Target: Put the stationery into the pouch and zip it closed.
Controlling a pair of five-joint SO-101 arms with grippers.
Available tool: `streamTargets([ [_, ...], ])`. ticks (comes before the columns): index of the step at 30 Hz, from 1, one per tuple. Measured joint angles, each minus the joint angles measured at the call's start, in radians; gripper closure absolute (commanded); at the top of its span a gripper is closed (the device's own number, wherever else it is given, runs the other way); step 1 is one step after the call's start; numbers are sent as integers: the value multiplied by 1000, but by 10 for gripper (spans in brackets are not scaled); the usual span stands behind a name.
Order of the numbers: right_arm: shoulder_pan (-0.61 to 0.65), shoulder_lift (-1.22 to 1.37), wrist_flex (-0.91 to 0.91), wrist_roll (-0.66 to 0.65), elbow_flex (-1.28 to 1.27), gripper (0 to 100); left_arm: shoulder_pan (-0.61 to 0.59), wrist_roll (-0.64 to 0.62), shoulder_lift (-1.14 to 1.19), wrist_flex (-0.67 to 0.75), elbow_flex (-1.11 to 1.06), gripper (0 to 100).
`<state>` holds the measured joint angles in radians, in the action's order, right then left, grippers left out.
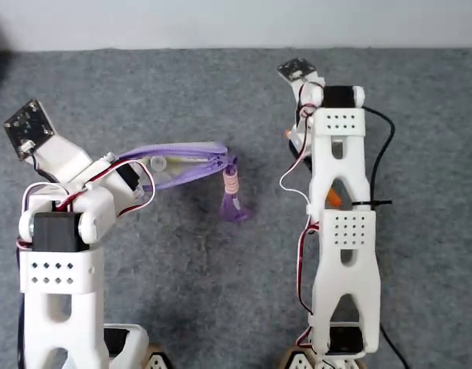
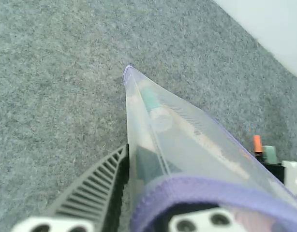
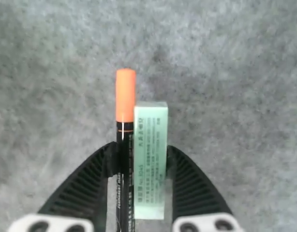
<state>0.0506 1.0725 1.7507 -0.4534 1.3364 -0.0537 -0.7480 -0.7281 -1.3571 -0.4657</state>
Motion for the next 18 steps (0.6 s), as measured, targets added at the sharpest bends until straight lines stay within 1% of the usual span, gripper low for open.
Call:
streamTargets([
  [3, -2, -110, 0, 0, -104, 991, 0, 0, 0, 0, 0, 987],
  [6, 3, -242, 0, 0, -269, 991, 0, 0, 0, 0, 0, 987],
  [18, 3, -970, 3, 0, -1089, 991, 0, 0, 0, 0, 0, 987],
])
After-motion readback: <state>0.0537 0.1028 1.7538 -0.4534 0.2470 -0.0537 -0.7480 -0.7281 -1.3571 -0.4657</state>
